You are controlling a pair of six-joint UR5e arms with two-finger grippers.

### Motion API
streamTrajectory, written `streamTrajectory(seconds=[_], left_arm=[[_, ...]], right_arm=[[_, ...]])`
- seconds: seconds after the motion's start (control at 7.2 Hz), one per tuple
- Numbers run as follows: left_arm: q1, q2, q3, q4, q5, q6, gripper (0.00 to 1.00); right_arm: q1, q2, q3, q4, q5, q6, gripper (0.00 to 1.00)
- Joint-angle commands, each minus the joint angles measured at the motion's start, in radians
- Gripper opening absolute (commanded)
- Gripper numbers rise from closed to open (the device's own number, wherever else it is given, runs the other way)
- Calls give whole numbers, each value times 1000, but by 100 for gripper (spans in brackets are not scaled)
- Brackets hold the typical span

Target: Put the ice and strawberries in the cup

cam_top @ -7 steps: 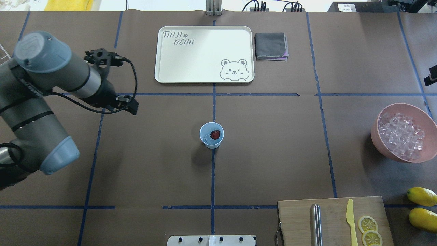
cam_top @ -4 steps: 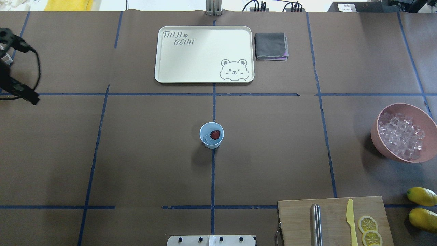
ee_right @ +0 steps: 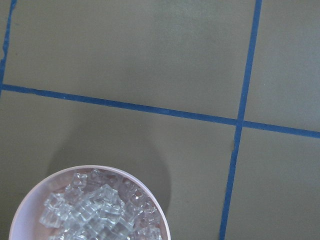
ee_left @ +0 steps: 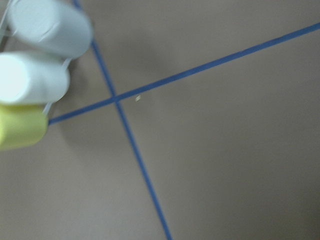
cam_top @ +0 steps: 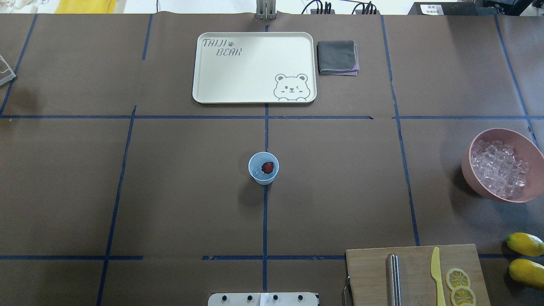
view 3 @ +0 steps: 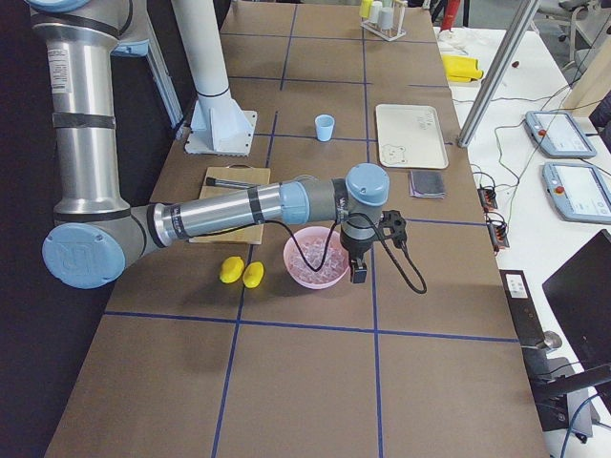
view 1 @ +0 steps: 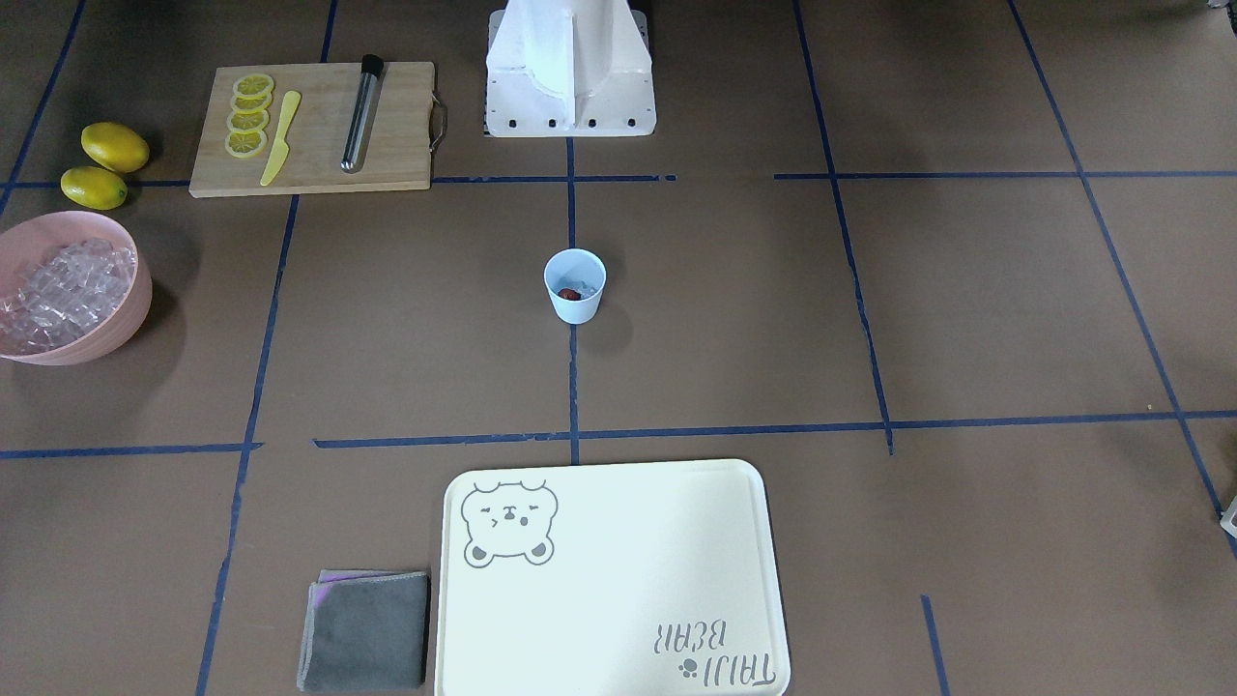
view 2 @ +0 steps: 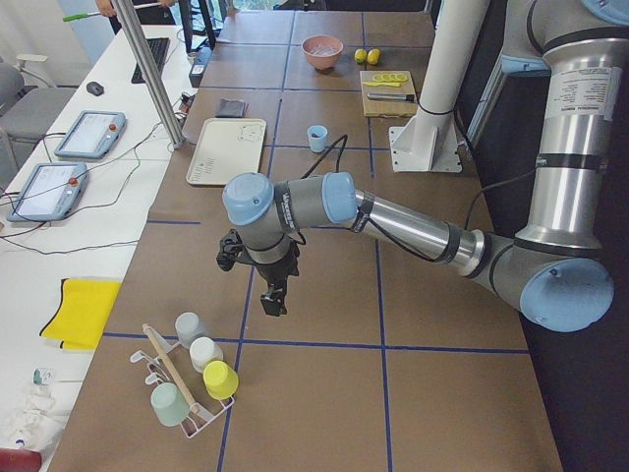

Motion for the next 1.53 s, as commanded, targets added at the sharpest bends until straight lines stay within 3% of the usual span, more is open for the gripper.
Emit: streamTrajectory(seconds=[0.0, 0.14, 0.42, 0.97, 1.25, 1.39], left_arm=[[-20, 124, -48, 33, -91, -43, 100], [-20, 150, -59, 16, -89, -45, 100], [-20, 189, -38, -175, -83, -45, 100], [-22, 241, -45, -274, -77, -77, 100], [-22, 243, -58, -283, 37, -163, 100], [-22, 243, -47, -293, 42, -161, 100]], right_arm=[[0, 0, -10, 2, 7, -5, 100], [0, -6, -15, 7, 5, -7, 100], [-1, -4, -39, 14, -3, 2, 100], [8, -38, -9, 14, -9, -16, 100], [6, -40, -7, 14, -9, -2, 100], [6, -35, -9, 14, -12, -4, 100]])
